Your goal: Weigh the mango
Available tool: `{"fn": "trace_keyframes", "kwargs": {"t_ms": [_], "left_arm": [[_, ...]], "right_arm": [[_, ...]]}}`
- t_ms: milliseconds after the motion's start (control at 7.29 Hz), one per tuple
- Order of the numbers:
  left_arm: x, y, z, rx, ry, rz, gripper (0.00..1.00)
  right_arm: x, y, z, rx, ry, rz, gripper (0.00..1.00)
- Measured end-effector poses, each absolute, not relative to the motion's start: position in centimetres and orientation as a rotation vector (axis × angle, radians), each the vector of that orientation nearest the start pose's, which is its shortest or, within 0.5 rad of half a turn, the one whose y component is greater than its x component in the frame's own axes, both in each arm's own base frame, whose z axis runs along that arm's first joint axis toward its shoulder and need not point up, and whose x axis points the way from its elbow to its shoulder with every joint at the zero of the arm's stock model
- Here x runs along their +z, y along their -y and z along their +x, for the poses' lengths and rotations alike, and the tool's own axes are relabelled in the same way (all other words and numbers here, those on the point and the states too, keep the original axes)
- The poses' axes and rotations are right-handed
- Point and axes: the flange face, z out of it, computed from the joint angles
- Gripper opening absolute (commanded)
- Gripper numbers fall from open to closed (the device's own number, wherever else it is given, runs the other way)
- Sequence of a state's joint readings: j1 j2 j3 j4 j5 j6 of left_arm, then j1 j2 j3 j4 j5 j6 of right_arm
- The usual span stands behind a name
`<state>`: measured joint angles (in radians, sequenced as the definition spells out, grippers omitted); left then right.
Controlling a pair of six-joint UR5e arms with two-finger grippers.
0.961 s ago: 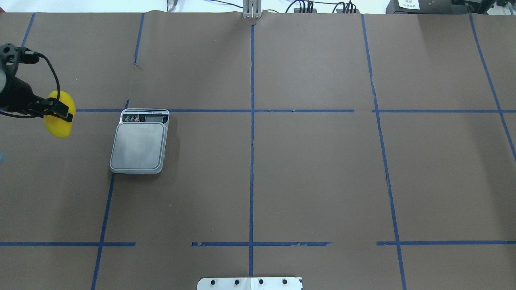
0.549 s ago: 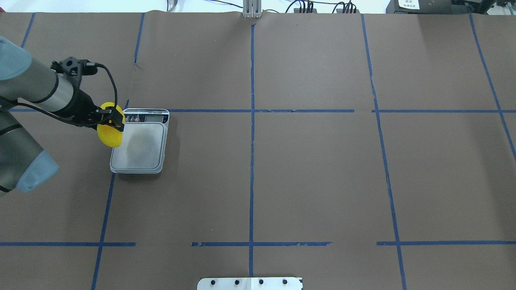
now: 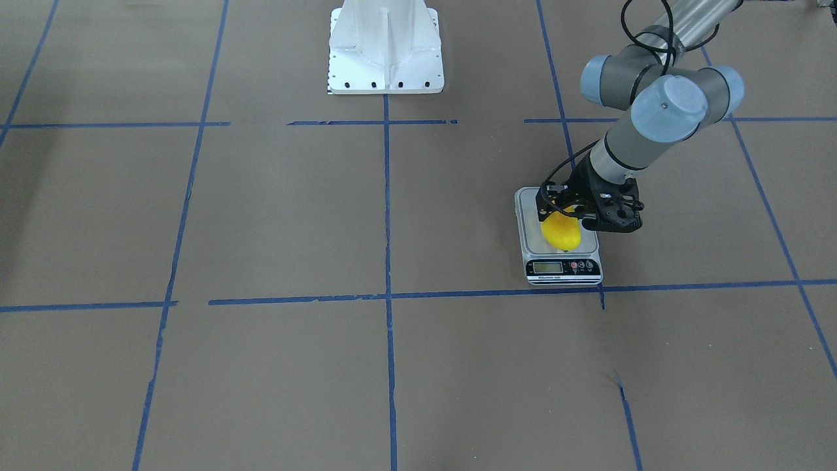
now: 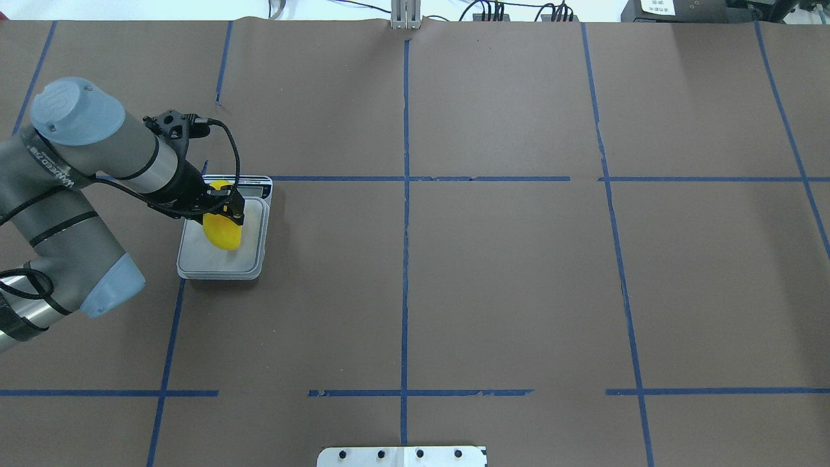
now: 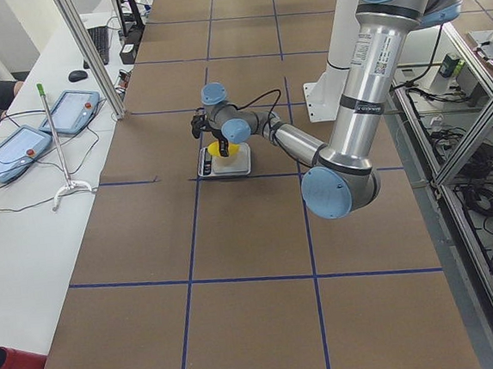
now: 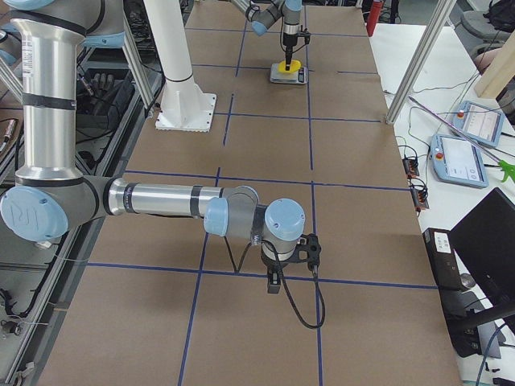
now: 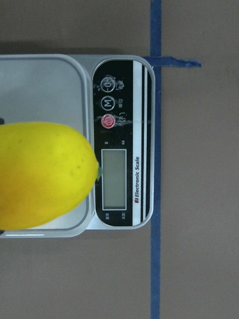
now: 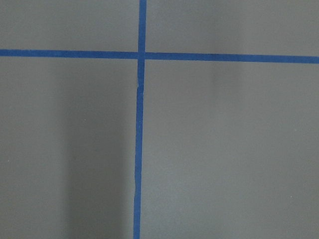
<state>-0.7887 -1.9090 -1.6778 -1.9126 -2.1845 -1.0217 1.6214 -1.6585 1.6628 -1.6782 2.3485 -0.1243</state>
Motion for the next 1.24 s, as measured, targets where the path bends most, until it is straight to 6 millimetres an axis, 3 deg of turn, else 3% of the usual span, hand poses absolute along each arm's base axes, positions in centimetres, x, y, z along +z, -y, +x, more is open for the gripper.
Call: {"fn": "trace_keyframes", "kwargs": {"t_ms": [412,549,686,824,961,1235], "left_arm": [[38.1,49.8,37.5,-0.003,-0.937,0.008,1.00],[37.1,50.7,35.1,-0.027,-0.928,0.024,1.00],[36.6,52.1,31.3,-0.033,-0.912,0.063,1.00],[37.9,53.6,26.0,-0.007,-0.877,0.117,1.00],[41.2,54.6,19.4,0.038,-0.832,0.163,1.00],[50.0,53.7,5.9,0.138,-0.784,0.217,1.00]], "right_arm": [[66.5,44.3,8.6,-0.030,0.783,-0.030,1.00],[66.5,44.3,8.6,-0.030,0.783,-0.030,1.00],[66.5,44.3,8.6,-0.030,0.783,-0.030,1.00],[66.5,44.3,8.6,-0.030,0.783,-0.030,1.00],[66.5,44.3,8.6,-0.030,0.783,-0.030,1.00],[66.5,44.3,8.6,-0.030,0.783,-0.030,1.00]]}}
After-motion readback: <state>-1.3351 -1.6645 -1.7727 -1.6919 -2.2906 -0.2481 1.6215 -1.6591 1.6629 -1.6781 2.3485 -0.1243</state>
